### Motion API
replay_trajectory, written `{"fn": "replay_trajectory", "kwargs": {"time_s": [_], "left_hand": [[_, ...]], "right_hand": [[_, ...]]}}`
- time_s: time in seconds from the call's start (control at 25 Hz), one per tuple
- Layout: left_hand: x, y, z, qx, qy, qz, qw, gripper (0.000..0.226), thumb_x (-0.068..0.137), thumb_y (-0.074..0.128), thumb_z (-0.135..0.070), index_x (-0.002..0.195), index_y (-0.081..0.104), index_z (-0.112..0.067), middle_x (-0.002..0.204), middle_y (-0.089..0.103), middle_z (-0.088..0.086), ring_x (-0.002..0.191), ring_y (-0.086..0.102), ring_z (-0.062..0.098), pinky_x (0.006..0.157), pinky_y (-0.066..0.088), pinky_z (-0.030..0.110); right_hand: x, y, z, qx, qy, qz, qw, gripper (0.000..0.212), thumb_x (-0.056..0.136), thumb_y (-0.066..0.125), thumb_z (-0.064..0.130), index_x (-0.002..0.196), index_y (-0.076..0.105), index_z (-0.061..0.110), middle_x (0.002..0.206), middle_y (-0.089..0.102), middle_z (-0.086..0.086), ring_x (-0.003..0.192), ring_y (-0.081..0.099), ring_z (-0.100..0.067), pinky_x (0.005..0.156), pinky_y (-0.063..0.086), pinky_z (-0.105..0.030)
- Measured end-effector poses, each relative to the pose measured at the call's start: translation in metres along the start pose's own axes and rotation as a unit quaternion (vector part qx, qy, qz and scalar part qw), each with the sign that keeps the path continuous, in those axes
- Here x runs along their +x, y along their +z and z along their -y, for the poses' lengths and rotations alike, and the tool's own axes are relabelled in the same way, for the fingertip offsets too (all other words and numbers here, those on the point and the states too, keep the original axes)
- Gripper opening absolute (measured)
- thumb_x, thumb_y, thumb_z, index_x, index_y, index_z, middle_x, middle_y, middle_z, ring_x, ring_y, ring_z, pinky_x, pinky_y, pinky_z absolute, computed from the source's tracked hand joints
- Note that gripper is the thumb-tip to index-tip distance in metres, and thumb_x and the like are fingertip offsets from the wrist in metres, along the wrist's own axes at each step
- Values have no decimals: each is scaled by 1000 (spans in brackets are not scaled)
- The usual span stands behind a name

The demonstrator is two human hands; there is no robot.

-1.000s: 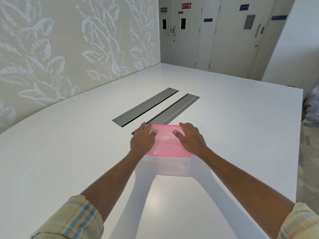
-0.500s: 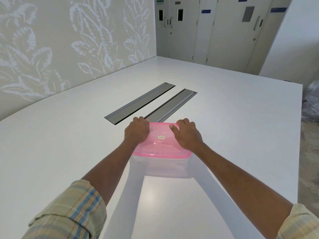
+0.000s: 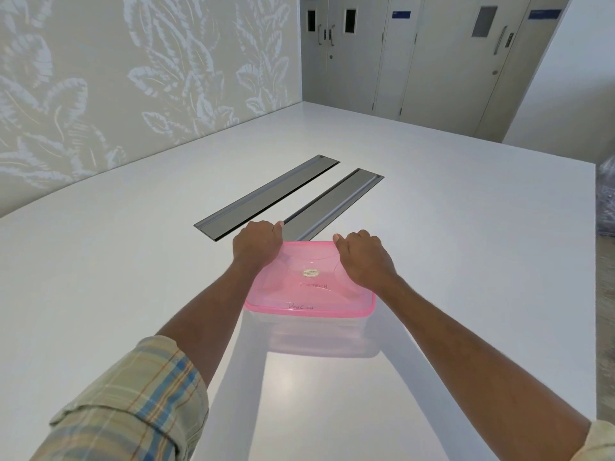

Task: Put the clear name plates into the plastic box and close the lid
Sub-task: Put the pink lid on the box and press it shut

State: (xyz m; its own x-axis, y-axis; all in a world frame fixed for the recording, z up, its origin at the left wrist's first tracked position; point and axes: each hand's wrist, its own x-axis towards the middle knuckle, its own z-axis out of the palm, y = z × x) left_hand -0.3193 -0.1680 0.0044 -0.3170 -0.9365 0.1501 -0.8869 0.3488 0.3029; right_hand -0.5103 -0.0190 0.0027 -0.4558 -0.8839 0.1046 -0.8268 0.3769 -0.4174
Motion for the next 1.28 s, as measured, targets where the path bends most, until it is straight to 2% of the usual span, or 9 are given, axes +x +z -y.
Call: {"fn": "replay_trajectory", "kwargs": {"time_s": [0.16,0.24,0.36,0.52,0.64,0.76,0.92,1.12,1.28], "left_hand": [[-4,-1,-3,10,7,-10,1000,61,107,30,-48,98,75,-8,105,74,17,99,69,41,87,54,43],[-3,0,-4,15,15,-12,1000,61,107,31,-47,95,75,-8,102,74,16,97,68,41,85,53,41],[-3,0,-4,23,29,-20,999,60,107,31,-44,89,74,-8,96,73,15,92,69,40,79,51,39],[-3,0,-4,28,36,-27,999,58,107,31,-42,89,75,-8,94,73,15,88,67,39,75,49,38],[-2,1,-5,22,27,-30,999,57,106,32,-41,87,74,-8,93,73,15,80,60,35,73,47,36],[-3,1,-3,2,15,-30,999,56,105,33,-41,86,73,-7,92,72,16,87,67,39,77,52,39],[-4,1,-2,-20,-3,-29,999,56,106,32,-41,94,74,-5,100,72,17,95,67,40,83,52,42],[-2,1,0,-41,-41,-11,998,53,104,34,-38,99,72,-3,107,72,20,101,67,42,87,53,43],[1,2,2,-41,-93,40,994,52,99,34,-40,108,72,-4,116,69,18,104,64,39,86,47,41]], "right_hand": [[11,0,0,-6,46,2,999,69,104,24,63,108,65,8,108,64,-13,103,61,-39,84,49,-45],[16,1,-1,-7,72,7,997,70,100,25,68,111,63,11,103,61,-11,95,58,-36,79,44,-42],[22,0,0,-14,90,22,996,63,95,26,70,99,58,17,92,54,-6,88,52,-33,76,39,-40],[37,-5,6,-29,96,59,993,45,93,32,50,91,60,14,91,58,-9,88,56,-34,76,41,-37],[43,-3,7,-16,113,60,992,36,91,36,38,90,60,12,92,60,-10,89,58,-34,76,43,-36],[47,0,3,11,123,50,991,33,97,37,36,91,58,11,94,58,-11,89,55,-35,78,44,-37],[52,2,-6,8,94,63,994,44,104,34,39,109,65,8,99,58,-13,89,51,-33,77,42,-38],[55,4,-10,11,73,79,994,44,105,31,41,98,59,7,96,59,-14,87,54,-34,77,45,-40],[60,6,-13,22,80,88,993,46,104,34,44,99,61,7,95,59,-13,94,60,-38,77,45,-39]]}}
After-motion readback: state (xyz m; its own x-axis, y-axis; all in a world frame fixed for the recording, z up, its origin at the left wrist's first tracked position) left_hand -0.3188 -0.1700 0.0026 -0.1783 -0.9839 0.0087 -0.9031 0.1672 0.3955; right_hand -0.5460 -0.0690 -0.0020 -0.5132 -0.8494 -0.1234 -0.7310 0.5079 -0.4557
